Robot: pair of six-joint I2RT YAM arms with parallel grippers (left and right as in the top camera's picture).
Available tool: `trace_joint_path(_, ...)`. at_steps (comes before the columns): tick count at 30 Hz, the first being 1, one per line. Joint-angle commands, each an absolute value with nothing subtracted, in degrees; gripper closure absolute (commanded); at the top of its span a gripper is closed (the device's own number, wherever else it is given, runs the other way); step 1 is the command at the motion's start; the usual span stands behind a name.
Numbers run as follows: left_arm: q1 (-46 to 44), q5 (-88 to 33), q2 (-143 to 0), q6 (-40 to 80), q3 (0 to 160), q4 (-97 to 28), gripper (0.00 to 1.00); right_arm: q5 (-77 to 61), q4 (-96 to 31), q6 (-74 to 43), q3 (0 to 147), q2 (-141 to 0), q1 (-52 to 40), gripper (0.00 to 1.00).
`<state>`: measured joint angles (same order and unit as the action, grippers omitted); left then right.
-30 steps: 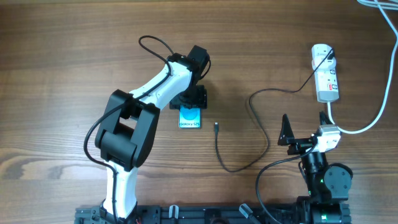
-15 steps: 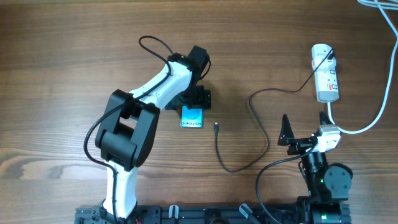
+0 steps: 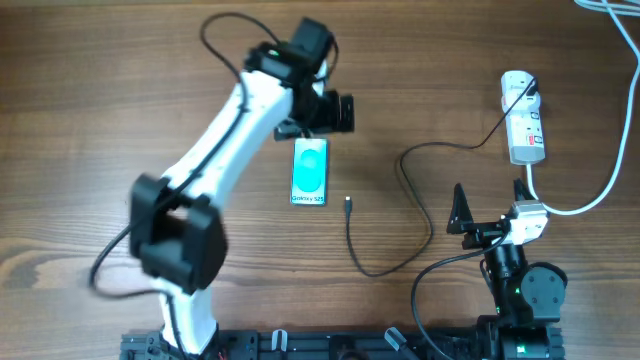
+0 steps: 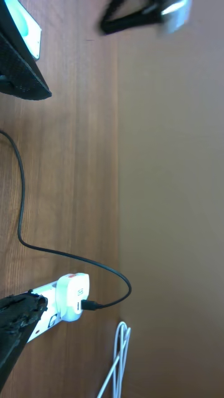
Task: Plug charger to phone and switch on socket
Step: 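Release the phone and pull the left gripper back left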
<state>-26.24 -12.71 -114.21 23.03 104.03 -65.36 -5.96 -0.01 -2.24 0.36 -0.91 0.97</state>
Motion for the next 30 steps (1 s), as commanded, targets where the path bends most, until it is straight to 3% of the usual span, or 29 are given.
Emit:
trace_joint_path(1,-22.0,-11.9,-106.9,22.9,105.7,-65.8,0.0,-6.0,0.2,-1.6,0.3,-0.6,1.2,0.0)
trace_joint_path(8,-14.9,1.5,-106.0,22.9,103.5,-74.2,0.0,-6.0,0.2,-1.6,0.3,-0.6,1.2,0.0)
trace_joint_path(16,-6.2,1.3,-106.0,27.9,91.2,-70.5,0.0,-6.0,0.2,-1.6,0.3,-0.6,1.2,0.0)
trace_joint_path(30,-3.1,-2.5,-106.0,32.6,77.8,-67.0,0.0,-6.0,0.2,-1.6,0.3,-0.6,1.2,0.0)
